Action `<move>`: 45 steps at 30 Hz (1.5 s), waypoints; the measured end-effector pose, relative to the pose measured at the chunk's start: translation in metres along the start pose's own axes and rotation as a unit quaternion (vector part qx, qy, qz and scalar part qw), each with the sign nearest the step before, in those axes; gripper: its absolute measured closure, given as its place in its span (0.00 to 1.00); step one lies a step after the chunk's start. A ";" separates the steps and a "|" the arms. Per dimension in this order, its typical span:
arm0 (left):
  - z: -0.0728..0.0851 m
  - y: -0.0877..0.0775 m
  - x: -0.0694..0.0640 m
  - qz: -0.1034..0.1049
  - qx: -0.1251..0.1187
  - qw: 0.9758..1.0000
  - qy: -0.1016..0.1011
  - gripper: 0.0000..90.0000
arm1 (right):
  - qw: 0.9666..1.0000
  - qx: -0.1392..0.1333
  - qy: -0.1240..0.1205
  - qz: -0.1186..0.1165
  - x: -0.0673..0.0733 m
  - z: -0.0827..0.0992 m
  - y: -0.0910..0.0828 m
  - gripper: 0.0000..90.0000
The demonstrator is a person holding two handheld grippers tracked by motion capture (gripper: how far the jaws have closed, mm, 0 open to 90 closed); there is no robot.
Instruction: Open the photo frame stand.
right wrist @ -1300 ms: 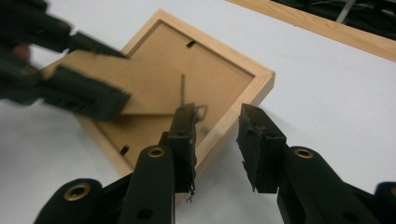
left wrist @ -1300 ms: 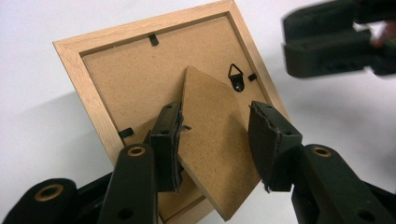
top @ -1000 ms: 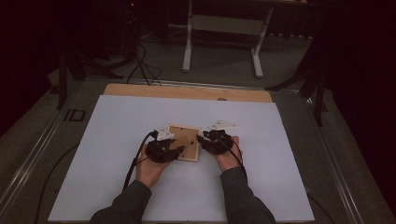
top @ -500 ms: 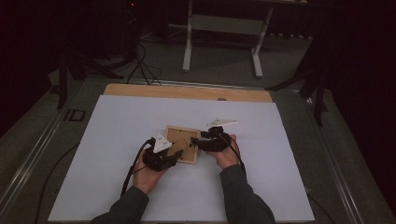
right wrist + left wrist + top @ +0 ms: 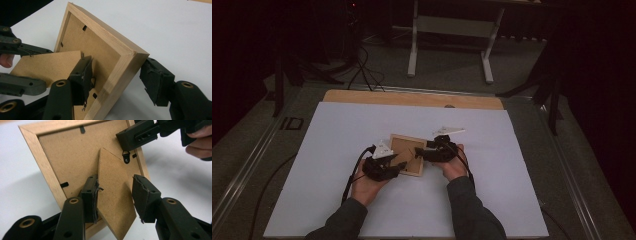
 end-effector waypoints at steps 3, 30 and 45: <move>-0.002 0.001 0.003 0.029 0.021 0.999 -0.037 0.63 | 1.000 -0.001 -0.006 0.001 0.001 0.000 -0.001 0.48; 0.000 0.009 0.008 0.027 0.050 0.998 -0.035 0.78 | 0.998 -0.041 -0.044 0.015 0.013 -0.015 -0.022 0.63; 0.019 -0.003 0.010 0.059 0.031 0.996 -0.066 0.76 | 0.995 -0.024 -0.097 0.000 0.037 -0.006 -0.029 0.62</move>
Point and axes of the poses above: each handheld gripper's, and its own axes: y roughly forward along the jaws, z roughly out of its underside, x roughly to its left, the point moved 6 cm from there along y, roughly forward along the jaws, and after that the axes turned 3 degrees about z, right-handed, at the moved point
